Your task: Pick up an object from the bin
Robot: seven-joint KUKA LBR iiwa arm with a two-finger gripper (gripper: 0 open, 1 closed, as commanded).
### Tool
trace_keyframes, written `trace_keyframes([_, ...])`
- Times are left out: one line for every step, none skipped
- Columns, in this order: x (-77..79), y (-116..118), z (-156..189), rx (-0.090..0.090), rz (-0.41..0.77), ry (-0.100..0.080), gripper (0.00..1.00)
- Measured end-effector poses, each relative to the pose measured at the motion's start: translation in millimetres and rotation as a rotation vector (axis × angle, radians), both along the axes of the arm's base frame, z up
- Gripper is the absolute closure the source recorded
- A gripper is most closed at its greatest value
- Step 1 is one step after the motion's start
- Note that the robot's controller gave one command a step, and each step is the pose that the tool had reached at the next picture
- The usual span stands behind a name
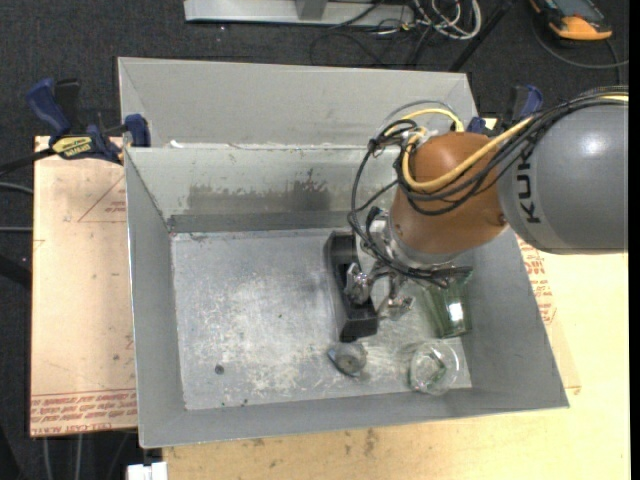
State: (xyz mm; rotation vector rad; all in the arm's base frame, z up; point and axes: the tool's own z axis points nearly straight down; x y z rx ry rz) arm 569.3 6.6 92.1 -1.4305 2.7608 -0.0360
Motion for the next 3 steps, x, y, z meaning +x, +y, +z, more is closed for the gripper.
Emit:
trace_keyframes([0.0, 0.0, 0.0, 0.000, 0.000, 0.000, 1.00])
trace_keyframes([-2.9, -1.4, 1.5, 0.003, 0.002, -0.004, 1.00])
trace_keyframes([-9.0, -4.8, 4.9, 0.010, 0.002, -0.006, 1.00])
